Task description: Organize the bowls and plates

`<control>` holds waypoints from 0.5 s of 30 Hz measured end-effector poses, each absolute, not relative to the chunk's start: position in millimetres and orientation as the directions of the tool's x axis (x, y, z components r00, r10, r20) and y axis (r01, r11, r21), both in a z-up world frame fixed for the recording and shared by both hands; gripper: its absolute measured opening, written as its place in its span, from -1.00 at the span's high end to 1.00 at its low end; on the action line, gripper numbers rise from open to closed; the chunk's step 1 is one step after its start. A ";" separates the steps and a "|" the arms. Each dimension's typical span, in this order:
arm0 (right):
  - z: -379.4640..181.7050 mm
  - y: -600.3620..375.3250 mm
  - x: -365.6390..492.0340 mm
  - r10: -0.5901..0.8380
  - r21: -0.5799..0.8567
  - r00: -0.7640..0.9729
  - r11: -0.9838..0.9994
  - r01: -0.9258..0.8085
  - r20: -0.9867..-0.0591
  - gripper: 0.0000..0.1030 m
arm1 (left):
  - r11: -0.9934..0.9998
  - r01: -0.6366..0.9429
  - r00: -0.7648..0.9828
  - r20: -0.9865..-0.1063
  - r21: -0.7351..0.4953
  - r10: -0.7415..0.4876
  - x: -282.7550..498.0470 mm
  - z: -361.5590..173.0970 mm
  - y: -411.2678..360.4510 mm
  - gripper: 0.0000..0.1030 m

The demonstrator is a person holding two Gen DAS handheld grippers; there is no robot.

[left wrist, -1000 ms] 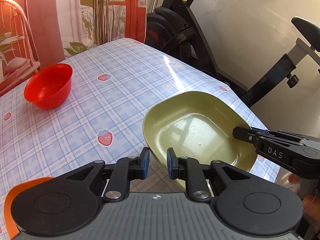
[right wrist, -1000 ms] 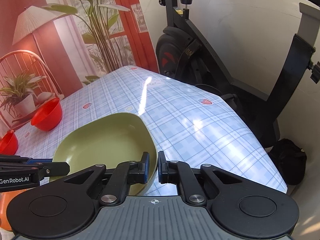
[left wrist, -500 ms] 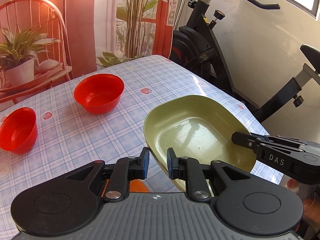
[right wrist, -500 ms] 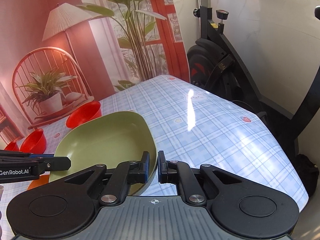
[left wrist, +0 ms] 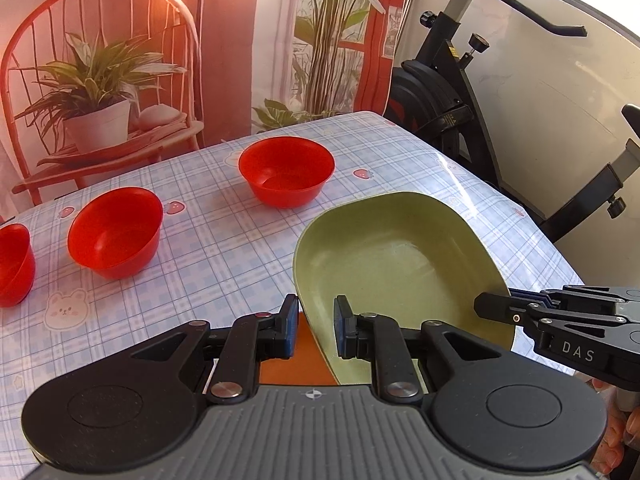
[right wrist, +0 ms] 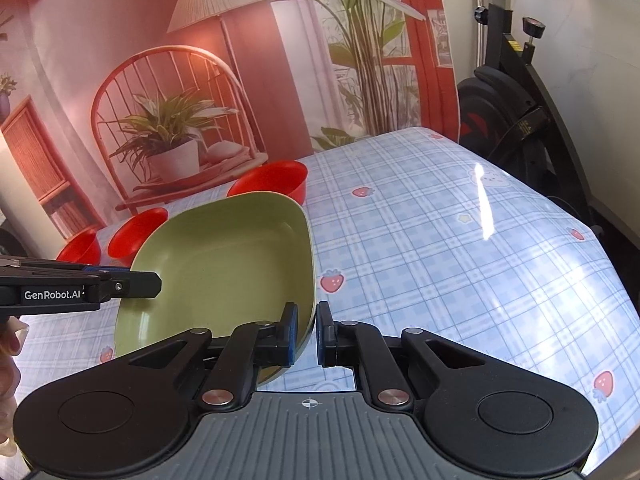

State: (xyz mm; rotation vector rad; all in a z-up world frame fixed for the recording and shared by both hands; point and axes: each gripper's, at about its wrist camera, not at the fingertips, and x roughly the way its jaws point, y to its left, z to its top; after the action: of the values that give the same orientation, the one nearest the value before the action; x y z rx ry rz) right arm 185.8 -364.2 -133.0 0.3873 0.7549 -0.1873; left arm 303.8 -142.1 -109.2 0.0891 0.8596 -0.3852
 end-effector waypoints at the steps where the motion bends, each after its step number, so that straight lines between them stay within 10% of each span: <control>1: -134.3 -357.7 186.2 -0.018 0.269 0.706 0.917 0.293 -0.708 0.83 | 0.930 0.360 0.590 -0.755 -0.070 -0.286 302.7 -110.2 -140.1 0.62; 15: -157.8 -298.7 182.8 0.077 0.281 0.616 0.928 0.243 -0.784 0.77 | 0.946 0.320 0.607 -0.757 -0.046 -0.243 284.2 -125.0 -109.0 0.61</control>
State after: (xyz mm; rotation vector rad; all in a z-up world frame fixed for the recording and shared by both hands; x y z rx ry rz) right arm 182.8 -298.7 -157.8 0.3818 0.9081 -0.0983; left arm 284.2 -109.0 -125.0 0.0972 0.8596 -0.3259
